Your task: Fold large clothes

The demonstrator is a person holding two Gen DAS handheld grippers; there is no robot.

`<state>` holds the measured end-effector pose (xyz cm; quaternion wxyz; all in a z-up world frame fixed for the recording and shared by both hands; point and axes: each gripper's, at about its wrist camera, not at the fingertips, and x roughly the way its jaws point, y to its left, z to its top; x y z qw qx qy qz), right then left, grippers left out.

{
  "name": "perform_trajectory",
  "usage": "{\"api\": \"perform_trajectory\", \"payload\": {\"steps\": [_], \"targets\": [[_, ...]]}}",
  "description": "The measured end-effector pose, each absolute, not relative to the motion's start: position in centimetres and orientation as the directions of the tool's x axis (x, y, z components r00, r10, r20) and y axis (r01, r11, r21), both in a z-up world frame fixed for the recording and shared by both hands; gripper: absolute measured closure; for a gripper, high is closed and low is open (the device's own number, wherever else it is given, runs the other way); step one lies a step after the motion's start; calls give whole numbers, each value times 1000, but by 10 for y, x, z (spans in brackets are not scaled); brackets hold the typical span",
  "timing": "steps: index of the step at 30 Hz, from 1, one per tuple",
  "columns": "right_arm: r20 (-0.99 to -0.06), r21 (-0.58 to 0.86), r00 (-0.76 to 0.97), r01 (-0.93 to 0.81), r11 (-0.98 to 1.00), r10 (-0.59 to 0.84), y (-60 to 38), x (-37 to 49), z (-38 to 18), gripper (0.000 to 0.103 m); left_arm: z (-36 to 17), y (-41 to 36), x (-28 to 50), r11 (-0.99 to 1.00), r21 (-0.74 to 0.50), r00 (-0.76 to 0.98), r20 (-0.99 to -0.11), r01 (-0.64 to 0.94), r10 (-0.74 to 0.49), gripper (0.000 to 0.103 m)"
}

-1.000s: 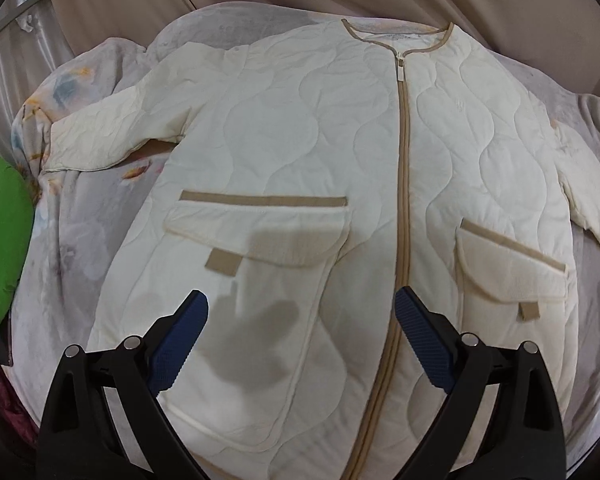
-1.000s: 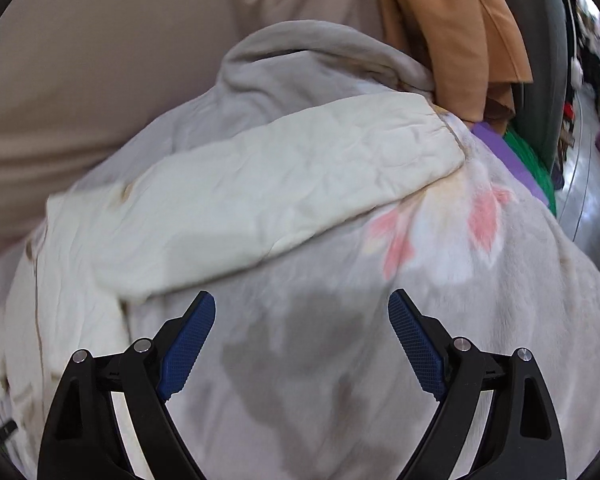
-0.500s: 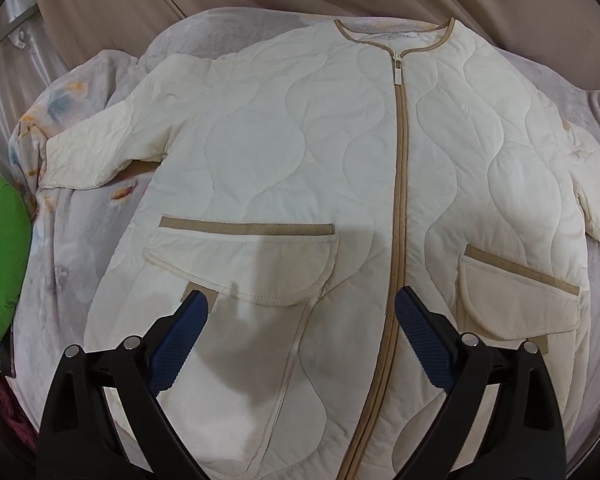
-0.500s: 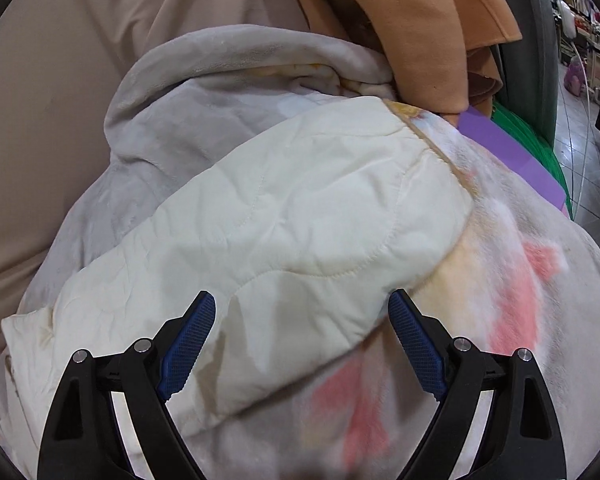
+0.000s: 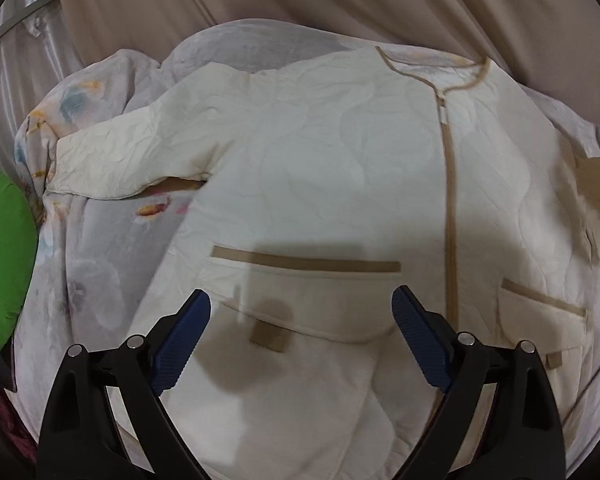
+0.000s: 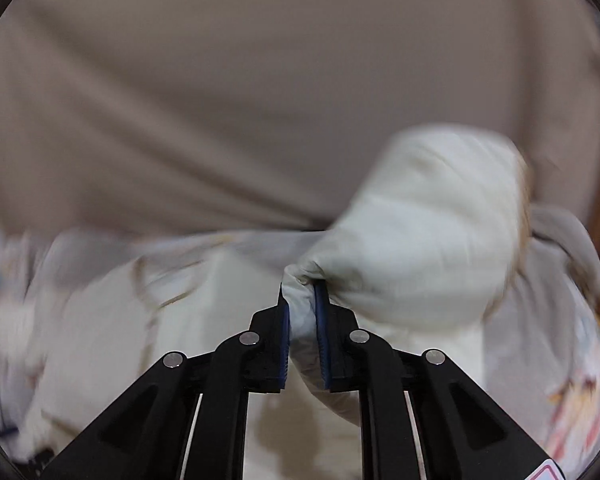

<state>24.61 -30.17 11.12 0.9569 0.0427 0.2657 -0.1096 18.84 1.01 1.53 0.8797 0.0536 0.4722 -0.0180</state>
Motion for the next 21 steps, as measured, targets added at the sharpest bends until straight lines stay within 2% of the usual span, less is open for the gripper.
{"api": "perform_trajectory", "payload": {"steps": [2,4,10,21], "targets": [[-546,-108,822,124,986,-163,-227,266,91,81,16,25,193,996,60,546,-837,64,15,13],[-586,-164,801,31,986,-123,-171,276,69,80,16,41,197,998,54,545,-838,45,21,13],[-650,-168,755,-32,985,-86,-102,281,48,66,5,88,211,1000,18,522,-852,-20,26,13],[-700,-134,707,2,991,-96,-97,274,40,63,4,91,246,994,-104,508,-856,15,-97,13]]}}
